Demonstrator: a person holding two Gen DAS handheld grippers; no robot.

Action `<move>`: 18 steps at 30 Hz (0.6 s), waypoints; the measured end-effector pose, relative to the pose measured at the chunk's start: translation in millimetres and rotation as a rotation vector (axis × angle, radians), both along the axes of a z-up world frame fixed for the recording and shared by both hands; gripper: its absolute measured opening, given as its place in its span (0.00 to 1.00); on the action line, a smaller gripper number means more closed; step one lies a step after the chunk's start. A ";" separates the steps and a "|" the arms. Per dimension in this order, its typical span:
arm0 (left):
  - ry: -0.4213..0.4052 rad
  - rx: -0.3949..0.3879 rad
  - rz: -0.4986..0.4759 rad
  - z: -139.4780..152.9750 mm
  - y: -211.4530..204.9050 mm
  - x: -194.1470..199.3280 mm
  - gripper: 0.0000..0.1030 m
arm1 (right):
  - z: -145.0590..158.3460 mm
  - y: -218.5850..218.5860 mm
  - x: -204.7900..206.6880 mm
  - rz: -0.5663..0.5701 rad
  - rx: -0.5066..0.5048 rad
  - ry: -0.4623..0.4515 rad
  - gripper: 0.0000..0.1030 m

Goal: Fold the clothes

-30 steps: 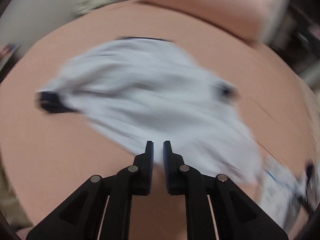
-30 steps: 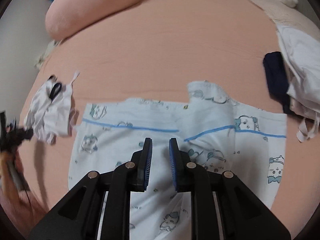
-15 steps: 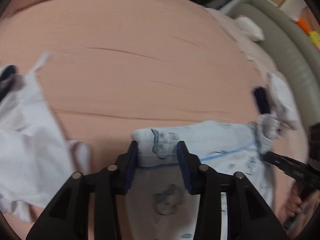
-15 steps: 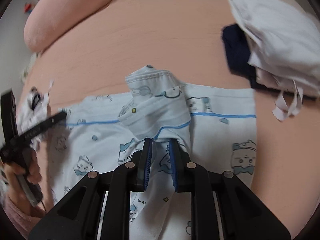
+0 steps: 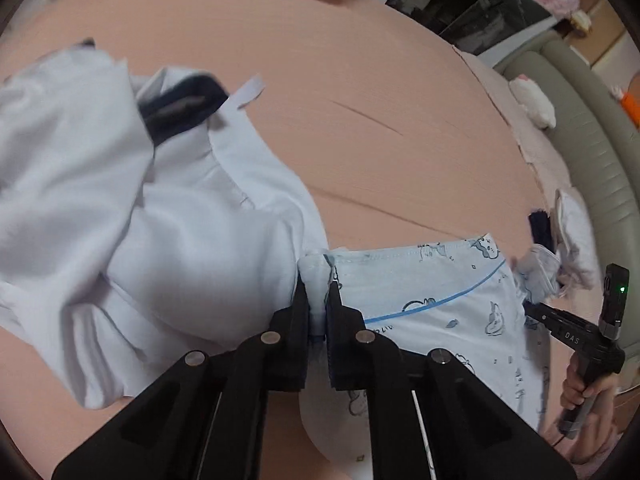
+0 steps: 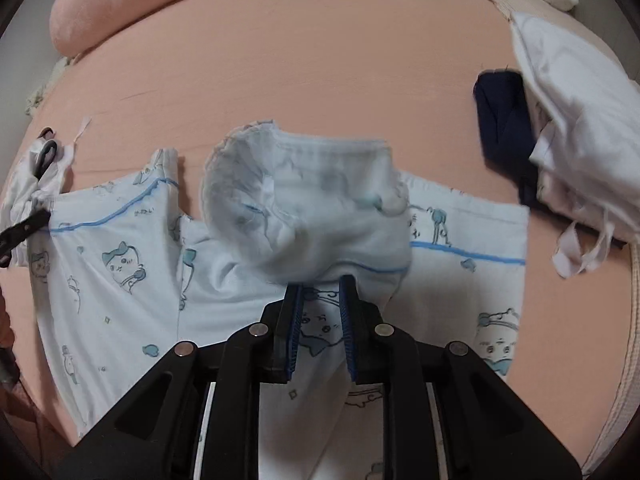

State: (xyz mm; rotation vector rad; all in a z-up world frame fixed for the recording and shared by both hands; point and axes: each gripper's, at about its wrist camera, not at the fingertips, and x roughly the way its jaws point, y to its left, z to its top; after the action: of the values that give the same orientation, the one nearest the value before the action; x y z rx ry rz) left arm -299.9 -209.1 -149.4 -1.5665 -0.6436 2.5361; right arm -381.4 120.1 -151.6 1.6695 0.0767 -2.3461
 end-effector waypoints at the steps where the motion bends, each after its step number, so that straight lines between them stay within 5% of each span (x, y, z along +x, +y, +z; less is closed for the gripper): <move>1: 0.022 0.000 -0.010 1.0 -0.5 1.1 0.09 | 7.2 -2.6 1.9 0.000 -0.039 0.018 0.17; 3: 0.053 -0.013 -0.038 0.5 4.2 3.7 0.10 | 25.5 -17.1 6.4 0.040 -0.104 0.071 0.17; 6: 0.049 -0.025 -0.070 -4.3 7.4 11.3 0.21 | 40.1 -54.7 7.1 0.132 -0.112 0.121 0.39; 11: 0.097 -0.028 -0.084 -5.0 18.1 27.1 0.23 | 3.2 -91.3 -28.6 0.202 -0.026 0.058 0.40; 12: 0.117 -0.045 -0.082 -0.3 22.7 29.6 0.22 | -1.5 -91.4 -34.0 0.207 -0.005 0.055 0.38; 15: 0.190 -0.083 -0.057 19.0 11.1 28.4 0.13 | -1.4 -93.9 -42.8 0.228 0.017 0.057 0.05; 18: 0.183 -0.113 -0.024 20.7 -0.1 23.6 0.13 | 10.8 -91.2 -47.3 0.209 0.000 0.105 0.05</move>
State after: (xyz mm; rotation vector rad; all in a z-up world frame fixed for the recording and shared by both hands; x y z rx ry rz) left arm -276.3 -209.2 -128.7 -1.3417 -0.4653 2.6994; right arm -428.6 28.9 -140.8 1.4598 0.2574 -2.2738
